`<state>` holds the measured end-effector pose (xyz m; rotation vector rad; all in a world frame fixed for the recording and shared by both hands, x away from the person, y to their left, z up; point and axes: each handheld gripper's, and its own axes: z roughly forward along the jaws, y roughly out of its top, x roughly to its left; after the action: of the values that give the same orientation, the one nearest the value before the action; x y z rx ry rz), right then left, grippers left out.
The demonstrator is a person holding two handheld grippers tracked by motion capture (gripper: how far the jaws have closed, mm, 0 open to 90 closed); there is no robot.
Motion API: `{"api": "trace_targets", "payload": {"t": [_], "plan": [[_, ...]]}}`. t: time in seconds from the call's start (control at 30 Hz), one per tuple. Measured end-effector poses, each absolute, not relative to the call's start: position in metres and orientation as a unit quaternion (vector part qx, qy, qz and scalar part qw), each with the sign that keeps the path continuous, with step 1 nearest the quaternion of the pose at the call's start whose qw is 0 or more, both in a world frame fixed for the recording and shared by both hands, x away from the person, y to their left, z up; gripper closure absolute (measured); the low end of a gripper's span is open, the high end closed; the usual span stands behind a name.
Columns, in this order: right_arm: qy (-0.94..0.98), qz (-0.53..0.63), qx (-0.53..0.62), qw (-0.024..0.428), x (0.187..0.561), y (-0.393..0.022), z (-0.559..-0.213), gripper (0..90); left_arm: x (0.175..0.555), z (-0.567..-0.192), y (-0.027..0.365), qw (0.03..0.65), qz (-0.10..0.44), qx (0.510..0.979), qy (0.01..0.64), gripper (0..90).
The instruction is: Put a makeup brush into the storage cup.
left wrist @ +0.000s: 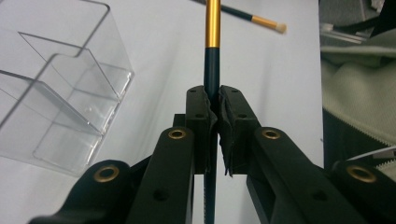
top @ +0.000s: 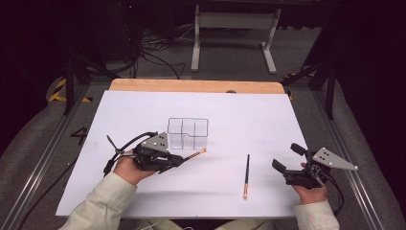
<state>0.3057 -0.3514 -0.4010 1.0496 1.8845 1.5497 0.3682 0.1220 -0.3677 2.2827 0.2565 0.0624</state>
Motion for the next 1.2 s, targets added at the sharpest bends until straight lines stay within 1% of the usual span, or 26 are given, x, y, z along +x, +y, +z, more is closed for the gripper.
{"api": "trace_targets", "payload": {"t": [0.17,0.2,0.23,0.57,0.8,0.97,1.2], "plan": [[0.689,0.566,0.384,0.238,0.306,-0.351,-0.401,0.1,0.370,-0.365,0.127,0.435,0.025,0.894,0.105,82.6],[0.690,0.566,0.384,0.238,0.306,-0.350,-0.402,0.1,0.371,-0.365,0.129,0.454,0.024,0.884,0.107,82.6],[0.690,0.566,0.384,0.238,0.306,-0.350,-0.402,0.1,0.371,-0.365,0.129,0.454,0.024,0.884,0.107,82.6],[0.689,0.566,0.384,0.239,0.307,-0.351,-0.402,0.1,0.376,-0.359,0.138,0.526,0.026,0.842,0.122,82.6],[0.689,0.566,0.384,0.237,0.308,-0.351,-0.402,0.1,0.378,-0.356,0.142,0.554,0.035,0.821,0.134,82.6],[0.690,0.566,0.384,0.236,0.309,-0.350,-0.402,0.1,0.378,-0.354,0.146,0.575,0.051,0.804,0.143,82.6],[0.691,0.566,0.384,0.235,0.309,-0.349,-0.403,0.1,0.380,-0.353,0.148,0.601,0.062,0.785,0.135,82.6]]}}
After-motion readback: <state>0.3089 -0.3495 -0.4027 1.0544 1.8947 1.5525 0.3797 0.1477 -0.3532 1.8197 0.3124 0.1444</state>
